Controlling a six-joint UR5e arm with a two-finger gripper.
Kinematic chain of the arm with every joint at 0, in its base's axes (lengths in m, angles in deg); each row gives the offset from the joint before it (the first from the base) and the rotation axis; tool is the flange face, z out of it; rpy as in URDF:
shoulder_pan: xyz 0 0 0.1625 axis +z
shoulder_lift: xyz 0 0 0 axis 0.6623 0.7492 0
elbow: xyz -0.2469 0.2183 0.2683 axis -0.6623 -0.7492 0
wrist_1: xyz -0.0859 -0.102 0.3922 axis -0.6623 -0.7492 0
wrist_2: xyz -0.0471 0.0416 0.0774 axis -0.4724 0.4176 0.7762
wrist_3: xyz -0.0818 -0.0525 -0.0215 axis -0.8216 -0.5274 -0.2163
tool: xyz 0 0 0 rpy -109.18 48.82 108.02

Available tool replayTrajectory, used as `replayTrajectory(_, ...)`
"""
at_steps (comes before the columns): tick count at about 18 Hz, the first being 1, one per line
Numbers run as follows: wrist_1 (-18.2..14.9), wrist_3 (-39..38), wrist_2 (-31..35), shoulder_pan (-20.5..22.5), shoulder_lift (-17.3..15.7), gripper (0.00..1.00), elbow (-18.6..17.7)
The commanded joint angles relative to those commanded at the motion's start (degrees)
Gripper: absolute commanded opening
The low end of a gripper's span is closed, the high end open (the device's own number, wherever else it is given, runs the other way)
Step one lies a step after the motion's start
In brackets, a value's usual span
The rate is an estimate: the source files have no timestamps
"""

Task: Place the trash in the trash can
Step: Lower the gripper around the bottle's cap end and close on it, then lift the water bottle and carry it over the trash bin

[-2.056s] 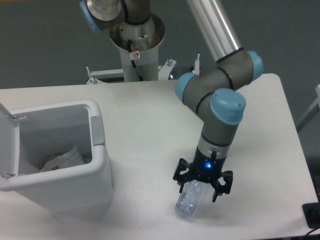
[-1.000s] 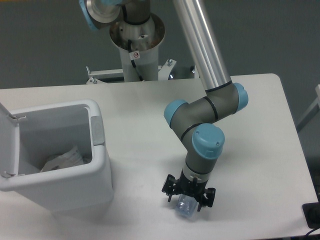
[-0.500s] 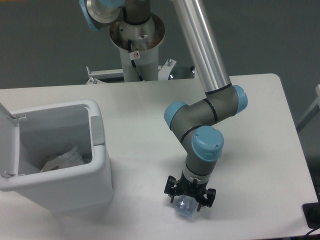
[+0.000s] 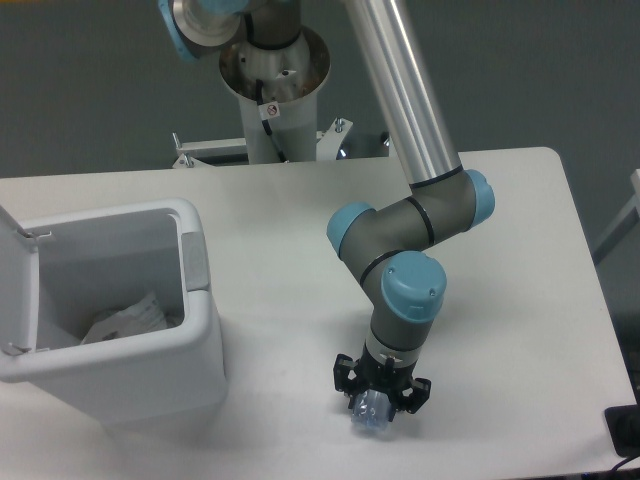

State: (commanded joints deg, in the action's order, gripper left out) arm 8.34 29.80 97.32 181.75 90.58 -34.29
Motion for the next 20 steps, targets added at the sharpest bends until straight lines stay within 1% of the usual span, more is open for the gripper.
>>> replayTrajectory(5,0.0,0.0,0.0,0.0,-0.2,0.55,0.0)
replayTrajectory(9,0.2,0.1,-0.2,0.1,-0.8,0.55,0.4)
replayTrajectory(13,0.3,-0.1,-1.2,0.9,-3.3,0.55,1.9)
replayTrajectory(16,0.3,-1.7,-7.1,2.5,-6.6,0.55,3.2)
replayTrajectory(19,0.4,-7.0,-15.5,4.6,-10.4,0.55,5.3)
replayTrajectory(20,0.4,-8.8,-17.0,4.9,-11.2,0.55,6.1)
